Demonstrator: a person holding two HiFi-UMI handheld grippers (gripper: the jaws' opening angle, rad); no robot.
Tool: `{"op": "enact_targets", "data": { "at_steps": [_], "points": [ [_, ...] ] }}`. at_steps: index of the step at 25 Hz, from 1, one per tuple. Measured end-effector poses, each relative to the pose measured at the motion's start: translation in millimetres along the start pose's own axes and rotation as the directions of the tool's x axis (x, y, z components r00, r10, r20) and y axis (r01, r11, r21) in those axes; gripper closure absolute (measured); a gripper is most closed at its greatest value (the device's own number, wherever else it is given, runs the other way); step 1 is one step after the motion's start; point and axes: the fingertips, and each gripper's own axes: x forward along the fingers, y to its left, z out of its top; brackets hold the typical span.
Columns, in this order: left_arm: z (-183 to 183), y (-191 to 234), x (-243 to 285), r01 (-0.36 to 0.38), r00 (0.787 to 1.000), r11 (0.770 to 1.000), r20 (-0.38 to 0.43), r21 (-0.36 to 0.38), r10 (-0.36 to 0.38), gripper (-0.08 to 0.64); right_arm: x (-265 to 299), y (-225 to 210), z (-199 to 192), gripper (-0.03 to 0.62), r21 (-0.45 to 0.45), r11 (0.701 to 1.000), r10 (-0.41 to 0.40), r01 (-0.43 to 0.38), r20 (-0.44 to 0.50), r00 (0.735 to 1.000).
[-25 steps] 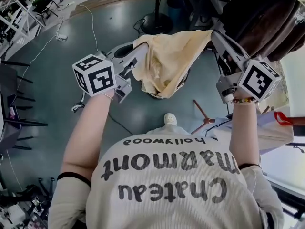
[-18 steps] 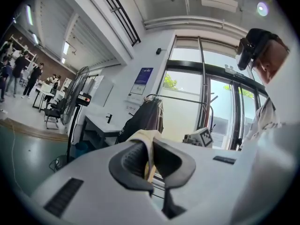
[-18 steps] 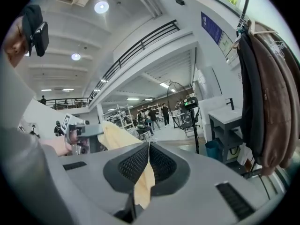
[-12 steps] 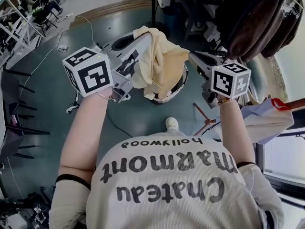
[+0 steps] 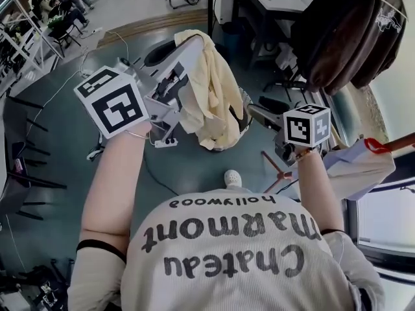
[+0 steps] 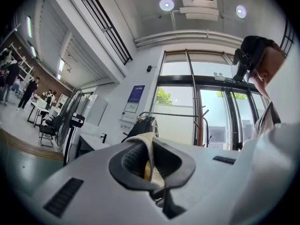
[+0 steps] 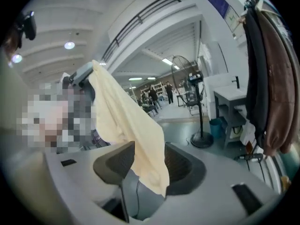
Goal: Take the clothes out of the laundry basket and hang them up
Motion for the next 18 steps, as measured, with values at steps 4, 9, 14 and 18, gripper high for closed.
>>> {"op": "enact_targets", "data": {
  "at_steps": [4,9,14,18],
  "points": [
    [5,-5,2,-0.018,1.000,1.000,0.003,-0.002,0.018,0.546,5,69,30,0.377,-0.170,0.961,0.229,-0.217,0.050,0.972],
    [12,-16,1,-0.016,1.000,0.999,0.026,-0.031,0.017,0.546,54,107,-10,0.377,-0.310,0.908,0.247,-0.282,-0.150,0.958],
    [13,-15,1,-0.049,0.998,0.999,0.029,0.001,0.049,0.546,82,81,-45,0.456,-0.352,0.915,0.120,-0.195,-0.224,0.967],
    [2,9,-11,-0.127,0.992,0.992,0.000,0.009,0.127,0.546,72,98,-27,0.553,-0.241,0.926,0.268,-0.291,-0.126,0.955]
  ]
}}
